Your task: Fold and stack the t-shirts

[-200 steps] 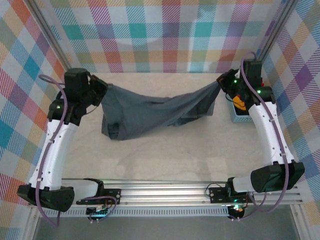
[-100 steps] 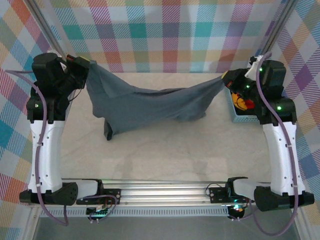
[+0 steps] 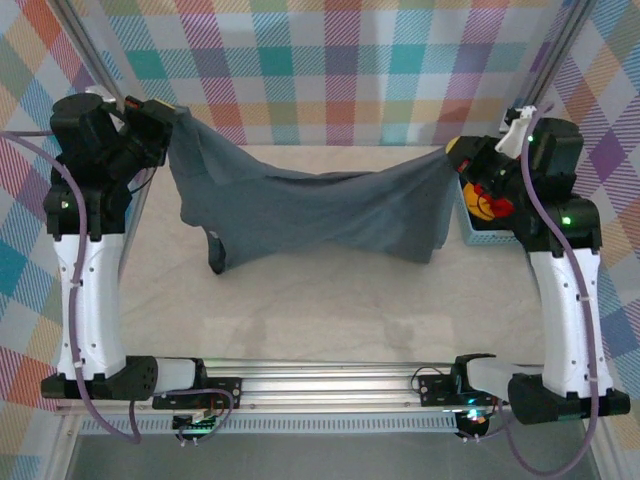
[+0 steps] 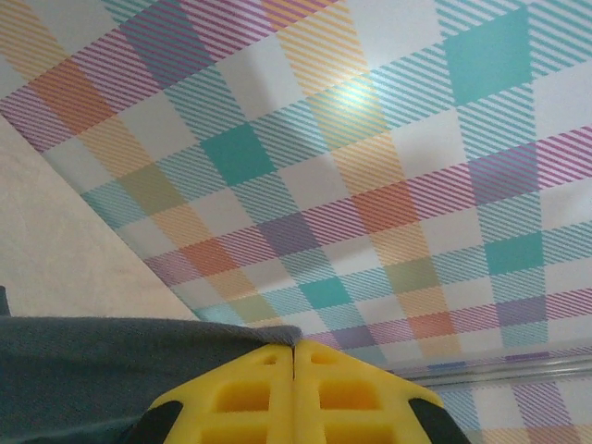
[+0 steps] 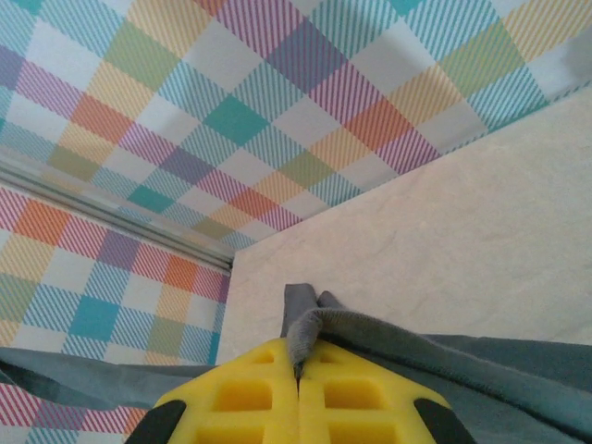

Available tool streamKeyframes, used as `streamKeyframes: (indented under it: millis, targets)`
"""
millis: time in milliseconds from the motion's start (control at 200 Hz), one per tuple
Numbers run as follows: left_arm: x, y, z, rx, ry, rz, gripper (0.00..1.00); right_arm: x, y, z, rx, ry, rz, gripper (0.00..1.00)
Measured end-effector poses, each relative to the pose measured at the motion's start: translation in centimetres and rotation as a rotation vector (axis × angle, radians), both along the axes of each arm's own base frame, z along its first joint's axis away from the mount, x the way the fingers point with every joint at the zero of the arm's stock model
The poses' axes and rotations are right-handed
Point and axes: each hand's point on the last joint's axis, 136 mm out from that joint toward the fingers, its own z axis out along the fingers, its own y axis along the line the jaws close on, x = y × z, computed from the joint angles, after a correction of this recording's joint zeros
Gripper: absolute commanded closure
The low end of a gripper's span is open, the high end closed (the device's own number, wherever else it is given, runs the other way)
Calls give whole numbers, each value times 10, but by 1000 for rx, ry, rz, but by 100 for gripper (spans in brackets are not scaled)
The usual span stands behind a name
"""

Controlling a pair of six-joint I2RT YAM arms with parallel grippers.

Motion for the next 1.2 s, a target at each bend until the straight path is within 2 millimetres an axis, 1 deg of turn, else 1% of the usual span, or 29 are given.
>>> streamKeyframes:
  millis: [115,255,330,380,450,505,540,570,605,635,675,710,760,810,845,885,915,950,1010,1040,1070,1090,1100,1115,1130,1145,1165,1180,1200]
  targets:
    - [25,-1,-23,-7,65,-19,100,26,4,-21,13,65,8,100]
    - [64,-6,-65,-20,169,-54,100,62,8,-51,40,157,28,100]
    - [91,-10,-87,-40,213,-80,100,89,10,-59,72,180,46,100]
    - [116,-12,-97,-74,228,-100,100,111,11,-59,99,183,60,100]
    - [152,-11,-102,-128,215,-121,100,143,9,-52,129,158,70,100]
    - [178,-7,-97,-156,186,-125,100,169,6,-35,148,113,73,100]
    - [191,-2,-88,-172,154,-123,100,185,3,-17,157,66,74,100]
    - [201,2,-76,-185,115,-122,100,195,1,-1,165,24,74,100]
    - [207,8,-57,-202,62,-117,100,204,-3,24,173,-47,74,100]
    - [209,15,-36,-218,6,-111,100,206,-6,44,184,-101,73,100]
    - [205,25,-7,-236,-75,-99,100,203,-13,75,201,-193,69,100]
    - [197,33,16,-249,-135,-88,100,195,-19,95,216,-243,62,100]
    - [177,45,55,-257,-232,-73,100,179,-30,121,233,-300,51,100]
    - [154,49,83,-255,-296,-68,100,159,-37,142,239,-342,44,100]
    - [138,48,100,-248,-328,-71,100,146,-41,151,240,-355,39,100]
    - [117,45,116,-227,-360,-78,100,132,-42,156,240,-356,36,100]
    - [102,41,124,-210,-369,-85,100,121,-41,156,240,-351,40,100]
    - [85,33,126,-184,-362,-96,100,108,-39,152,241,-336,47,100]
    - [62,22,114,-152,-311,-108,100,89,-32,133,247,-295,60,100]
    - [49,17,97,-140,-269,-109,100,82,-30,118,249,-268,61,100]
    - [40,14,76,-130,-224,-110,100,75,-28,96,252,-229,66,100]
    - [34,12,57,-128,-185,-109,100,71,-26,79,256,-199,68,100]
    - [32,11,46,-127,-163,-110,100,70,-25,73,256,-187,67,100]
    - [29,10,25,-132,-115,-109,100,68,-24,57,261,-154,67,100]
    - [25,9,12,-130,-94,-109,100,66,-23,45,262,-136,69,100]
    - [21,8,-8,-135,-53,-107,100,64,-22,26,266,-99,67,100]
    - [18,7,-28,-136,-22,-107,100,63,-21,8,268,-67,67,100]
    - [15,6,-52,-144,23,-105,100,62,-20,-11,273,-29,65,100]
    - [12,5,-75,-147,63,-104,100,60,-18,-39,276,21,65,100]
